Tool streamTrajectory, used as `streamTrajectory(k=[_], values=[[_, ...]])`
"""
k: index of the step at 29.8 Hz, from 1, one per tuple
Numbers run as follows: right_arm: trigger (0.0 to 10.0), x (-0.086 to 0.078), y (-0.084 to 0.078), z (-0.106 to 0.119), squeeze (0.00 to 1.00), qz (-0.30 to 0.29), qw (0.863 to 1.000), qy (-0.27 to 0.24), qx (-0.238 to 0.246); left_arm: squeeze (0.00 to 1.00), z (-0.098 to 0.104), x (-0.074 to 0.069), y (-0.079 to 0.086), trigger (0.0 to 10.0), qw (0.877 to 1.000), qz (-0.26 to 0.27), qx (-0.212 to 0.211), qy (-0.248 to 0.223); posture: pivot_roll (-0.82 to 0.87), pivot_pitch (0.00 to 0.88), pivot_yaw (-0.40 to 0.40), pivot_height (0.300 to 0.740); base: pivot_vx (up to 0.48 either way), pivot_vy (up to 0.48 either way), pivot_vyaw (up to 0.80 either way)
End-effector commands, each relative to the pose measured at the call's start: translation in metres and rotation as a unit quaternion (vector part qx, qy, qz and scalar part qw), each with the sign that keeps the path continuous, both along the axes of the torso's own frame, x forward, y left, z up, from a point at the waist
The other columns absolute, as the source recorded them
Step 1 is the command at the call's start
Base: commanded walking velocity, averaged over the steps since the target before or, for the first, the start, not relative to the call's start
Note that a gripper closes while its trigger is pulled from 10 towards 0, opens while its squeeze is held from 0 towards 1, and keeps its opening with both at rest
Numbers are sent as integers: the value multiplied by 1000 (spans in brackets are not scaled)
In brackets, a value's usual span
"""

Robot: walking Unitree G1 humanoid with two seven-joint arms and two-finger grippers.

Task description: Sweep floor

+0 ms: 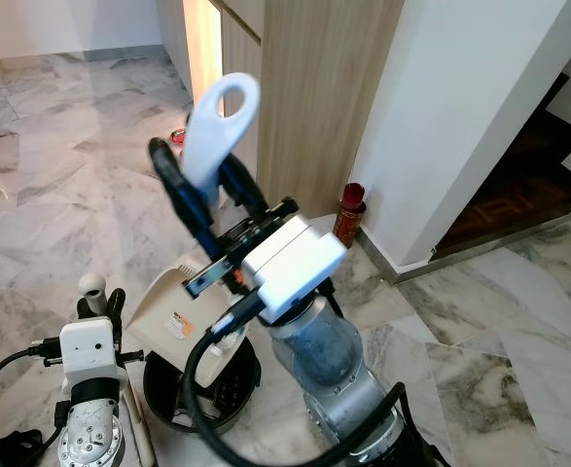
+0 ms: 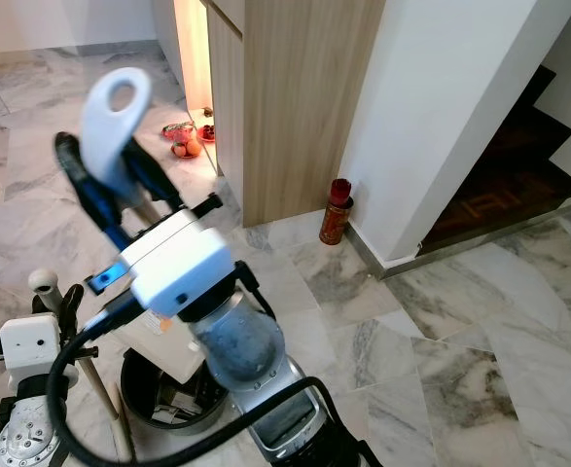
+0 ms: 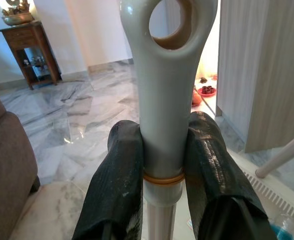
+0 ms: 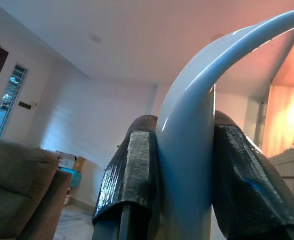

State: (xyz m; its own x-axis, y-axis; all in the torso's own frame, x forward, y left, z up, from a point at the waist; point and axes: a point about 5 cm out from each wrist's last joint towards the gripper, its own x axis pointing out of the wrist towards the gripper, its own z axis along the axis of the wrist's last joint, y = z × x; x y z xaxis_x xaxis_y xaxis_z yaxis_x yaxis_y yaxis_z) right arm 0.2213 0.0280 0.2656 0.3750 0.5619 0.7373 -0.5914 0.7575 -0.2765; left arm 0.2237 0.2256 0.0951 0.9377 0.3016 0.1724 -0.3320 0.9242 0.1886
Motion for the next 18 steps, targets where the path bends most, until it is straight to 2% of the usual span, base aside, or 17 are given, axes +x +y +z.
streamTrajectory(k=[1,18], values=[[10000,-17,-3,18,0,14,998,-49,42,8,7,1,-1,10000,1000,-5,7,-20,80,96,-81,740,0,0,0],[10000,-18,-1,15,0,14,998,-64,25,8,7,1,-1,10000,1000,-4,6,-20,80,99,-82,740,0,0,0]])
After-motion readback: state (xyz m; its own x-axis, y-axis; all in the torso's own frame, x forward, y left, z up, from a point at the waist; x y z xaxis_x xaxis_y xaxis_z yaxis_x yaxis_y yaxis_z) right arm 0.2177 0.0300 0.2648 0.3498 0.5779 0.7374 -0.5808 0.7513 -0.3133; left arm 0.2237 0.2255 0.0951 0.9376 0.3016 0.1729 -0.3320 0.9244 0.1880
